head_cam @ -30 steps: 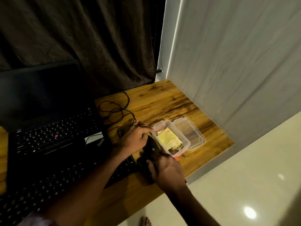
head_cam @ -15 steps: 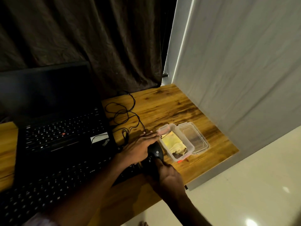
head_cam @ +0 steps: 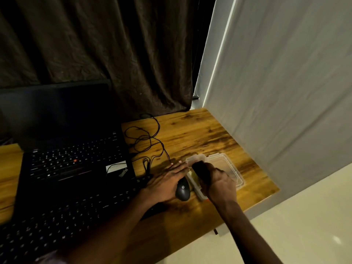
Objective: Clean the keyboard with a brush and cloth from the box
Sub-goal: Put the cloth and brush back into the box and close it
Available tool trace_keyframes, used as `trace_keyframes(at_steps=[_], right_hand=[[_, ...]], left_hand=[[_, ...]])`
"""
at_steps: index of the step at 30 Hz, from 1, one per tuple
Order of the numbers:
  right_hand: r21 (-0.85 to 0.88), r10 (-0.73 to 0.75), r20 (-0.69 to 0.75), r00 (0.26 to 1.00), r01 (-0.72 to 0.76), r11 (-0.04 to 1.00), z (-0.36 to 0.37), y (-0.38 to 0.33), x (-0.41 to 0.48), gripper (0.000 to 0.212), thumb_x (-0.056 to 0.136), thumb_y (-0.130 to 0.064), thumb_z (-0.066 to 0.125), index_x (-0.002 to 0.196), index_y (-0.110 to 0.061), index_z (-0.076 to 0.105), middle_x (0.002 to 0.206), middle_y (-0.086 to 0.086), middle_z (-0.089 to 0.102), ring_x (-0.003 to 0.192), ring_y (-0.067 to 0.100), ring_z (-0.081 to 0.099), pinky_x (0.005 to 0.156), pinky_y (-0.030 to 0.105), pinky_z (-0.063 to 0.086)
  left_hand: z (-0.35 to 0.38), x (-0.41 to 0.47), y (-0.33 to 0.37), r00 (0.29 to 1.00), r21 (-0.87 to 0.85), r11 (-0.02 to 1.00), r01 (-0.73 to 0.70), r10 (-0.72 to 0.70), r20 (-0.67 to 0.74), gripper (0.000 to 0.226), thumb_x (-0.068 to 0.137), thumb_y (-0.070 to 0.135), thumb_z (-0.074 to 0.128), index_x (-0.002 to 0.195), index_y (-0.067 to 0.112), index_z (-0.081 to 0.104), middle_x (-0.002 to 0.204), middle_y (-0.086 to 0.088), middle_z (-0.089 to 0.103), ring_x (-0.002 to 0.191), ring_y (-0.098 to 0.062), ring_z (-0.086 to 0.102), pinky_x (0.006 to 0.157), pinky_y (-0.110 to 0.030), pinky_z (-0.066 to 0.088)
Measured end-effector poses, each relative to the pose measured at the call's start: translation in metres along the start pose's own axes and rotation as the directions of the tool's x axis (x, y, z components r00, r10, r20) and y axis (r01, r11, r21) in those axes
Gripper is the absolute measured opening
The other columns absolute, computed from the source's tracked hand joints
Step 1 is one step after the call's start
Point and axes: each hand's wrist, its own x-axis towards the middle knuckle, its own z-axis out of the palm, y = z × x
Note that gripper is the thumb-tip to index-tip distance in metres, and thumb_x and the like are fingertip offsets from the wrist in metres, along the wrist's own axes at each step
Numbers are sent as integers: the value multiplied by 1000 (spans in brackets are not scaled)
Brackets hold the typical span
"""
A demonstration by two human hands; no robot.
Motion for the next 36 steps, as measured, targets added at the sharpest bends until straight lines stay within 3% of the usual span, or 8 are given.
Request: trace_keyframes(at_steps=[11,16,19,22,24,26,31,36], right_hand=[[188,-110,-25,994,113,976,15,5,-12,51,92,-59,34,125,-32,63,101,-1,70,88,21,66,72,35,56],[318,-87,-271,958,175,932,-15,21,-5,28,97,-36,50,100,-19,73,86,1,71,74,17,66,63,32,56],[264,106,-248,963,-38,964,-15,54,5,18,95,-28,57,95,-20,72,83,3,72,71,21,66,58,26,49],[79,344,32,939,-345,935,1,84,9,30,95,-42,56,116,-23,65,111,8,70,102,30,61,84,39,51],[-36,409,165,897,-409,912,9,90,7,48,94,-49,58,132,-20,53,127,9,60,118,33,51,97,44,42],[-46,399,165,902,-397,917,13,92,5,54,91,-47,62,136,-19,49,127,10,58,119,33,49,97,45,42],[252,417,155,896,-444,860,25,106,11,60,79,-34,79,129,-12,53,121,19,59,109,38,51,87,43,47],[549,382,-7,924,-316,774,4,99,24,30,82,-7,76,111,-8,70,106,15,69,98,34,63,78,34,51]], left_hand=[[0,-1,2,1000,3,1000,15,-15,18,70,97,6,40,158,22,11,165,8,0,150,-6,-7,123,-27,-4],[2,-3,4,1000,6,1000,7,-7,23,70,99,10,41,158,22,5,165,8,-6,149,-4,-11,122,-27,-6],[6,-4,5,1000,37,999,-26,26,4,68,100,15,41,158,20,6,165,7,-4,149,-3,-11,119,-23,-11],[9,-5,6,1000,36,999,-29,29,0,66,101,17,40,158,19,9,165,6,-2,149,-3,-10,117,-21,-14],[10,-4,6,1000,34,999,-30,30,-1,65,101,17,40,158,20,9,165,6,-2,149,-3,-10,117,-21,-14],[10,-4,6,1000,31,999,-31,31,-1,65,101,17,40,158,20,10,165,6,-1,148,-2,-9,115,-19,-16],[8,-3,4,999,42,999,-33,33,6,65,100,18,41,158,19,12,165,6,0,148,-1,-8,116,-20,-14],[8,0,4,999,57,998,-18,16,29,60,104,34,37,158,19,14,165,5,2,149,-3,-6,118,-22,-11]])
